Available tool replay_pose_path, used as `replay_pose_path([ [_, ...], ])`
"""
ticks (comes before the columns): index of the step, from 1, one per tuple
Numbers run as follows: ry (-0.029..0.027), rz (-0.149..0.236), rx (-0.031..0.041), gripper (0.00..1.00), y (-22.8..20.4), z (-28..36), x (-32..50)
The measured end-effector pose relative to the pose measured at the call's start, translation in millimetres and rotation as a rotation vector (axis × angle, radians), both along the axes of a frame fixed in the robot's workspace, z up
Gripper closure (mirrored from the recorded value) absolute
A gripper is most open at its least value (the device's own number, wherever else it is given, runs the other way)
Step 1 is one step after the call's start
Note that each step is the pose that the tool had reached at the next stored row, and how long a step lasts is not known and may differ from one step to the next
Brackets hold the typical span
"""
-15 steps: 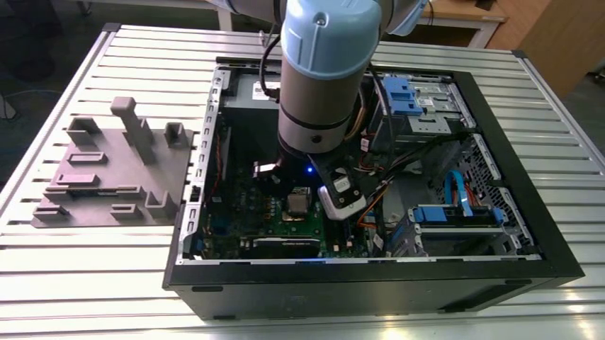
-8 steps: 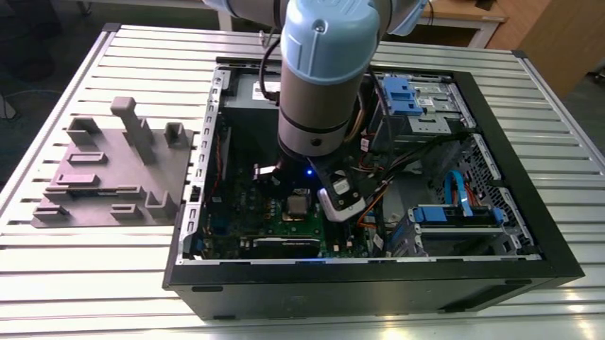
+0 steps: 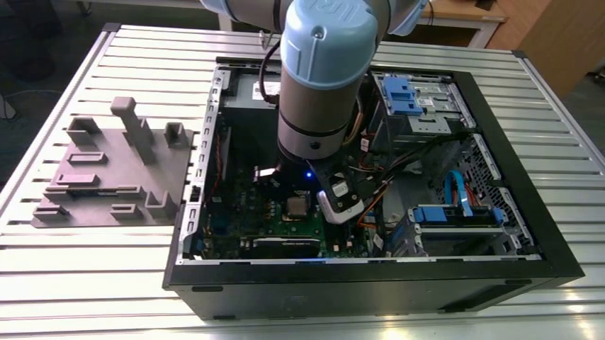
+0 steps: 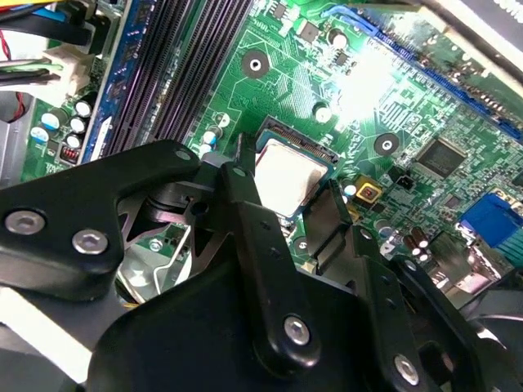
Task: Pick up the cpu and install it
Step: 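Place the cpu into insertion slot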
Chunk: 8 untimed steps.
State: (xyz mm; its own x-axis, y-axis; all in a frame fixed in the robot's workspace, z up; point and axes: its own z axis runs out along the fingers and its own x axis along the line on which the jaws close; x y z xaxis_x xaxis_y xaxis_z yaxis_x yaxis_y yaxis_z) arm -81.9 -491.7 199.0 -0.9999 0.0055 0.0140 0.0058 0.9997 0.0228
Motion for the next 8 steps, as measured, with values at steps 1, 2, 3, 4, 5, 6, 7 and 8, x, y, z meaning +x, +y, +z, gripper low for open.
replay_pose_path([
  [1, 0.0000, 0.000, 0.0001, 0.53, 0.0, 0.1, 0.0],
  [2, -0.0002, 0.000, 0.0003, 0.53, 0.1, 0.0, 0.0],
  [3, -0.0002, 0.000, 0.0004, 0.53, 0.1, 0.1, 0.0],
  [4, -0.0002, 0.000, 0.0005, 0.53, 0.1, 0.1, 0.0],
  [5, -0.0001, 0.000, 0.0003, 0.53, 0.1, 0.1, -0.5],
  [6, -0.0001, 0.000, 0.0003, 0.53, 0.1, 0.0, -1.1],
  [7, -0.0002, 0.000, 0.0003, 0.53, 0.0, -0.3, -1.5],
  [8, -0.0002, 0.000, 0.0004, 0.53, 0.1, -0.9, -1.9],
])
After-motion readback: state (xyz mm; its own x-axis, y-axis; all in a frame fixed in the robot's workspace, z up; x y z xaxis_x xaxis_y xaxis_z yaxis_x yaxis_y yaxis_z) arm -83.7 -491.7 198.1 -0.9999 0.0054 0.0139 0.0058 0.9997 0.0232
